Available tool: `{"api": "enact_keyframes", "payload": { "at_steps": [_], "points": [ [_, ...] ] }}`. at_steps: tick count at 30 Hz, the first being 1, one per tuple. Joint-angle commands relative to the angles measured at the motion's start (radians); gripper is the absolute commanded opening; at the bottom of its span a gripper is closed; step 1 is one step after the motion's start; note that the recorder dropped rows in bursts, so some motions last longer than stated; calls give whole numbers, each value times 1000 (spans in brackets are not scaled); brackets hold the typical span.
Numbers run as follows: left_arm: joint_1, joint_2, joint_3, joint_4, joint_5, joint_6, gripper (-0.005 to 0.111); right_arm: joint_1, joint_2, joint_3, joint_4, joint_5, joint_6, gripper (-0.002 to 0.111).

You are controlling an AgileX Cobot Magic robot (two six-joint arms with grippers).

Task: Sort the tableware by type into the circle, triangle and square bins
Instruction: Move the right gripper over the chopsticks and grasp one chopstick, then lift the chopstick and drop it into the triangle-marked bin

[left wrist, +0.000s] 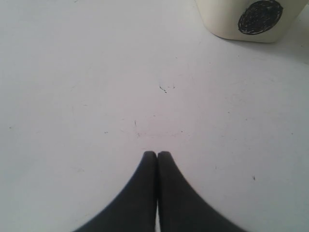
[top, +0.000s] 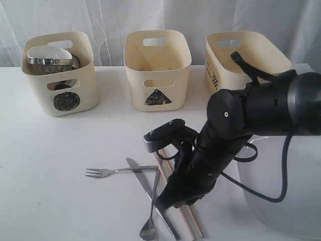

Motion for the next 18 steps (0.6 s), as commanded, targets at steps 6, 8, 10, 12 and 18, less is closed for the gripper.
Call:
{"api": "enact_keyframes", "payload": {
  "at_steps": [6, 8, 10, 12, 18],
  "points": [
    [0, -4, 3, -11, 11, 1, 0, 1, 73, -9, -3, -75, 37, 37],
    [0, -4, 3, -11, 11, 1, 0, 1, 90, -20, -3, -75, 37, 37],
    [0, -4, 3, -11, 11, 1, 0, 1, 108, -33, -3, -77, 37, 37],
    [0, -4, 3, -11, 11, 1, 0, 1, 122, -42, -3, -90, 46, 37],
    [0, -4, 3, -11, 11, 1, 0, 1, 155, -71, -31, -118, 51, 31]
  ]
}}
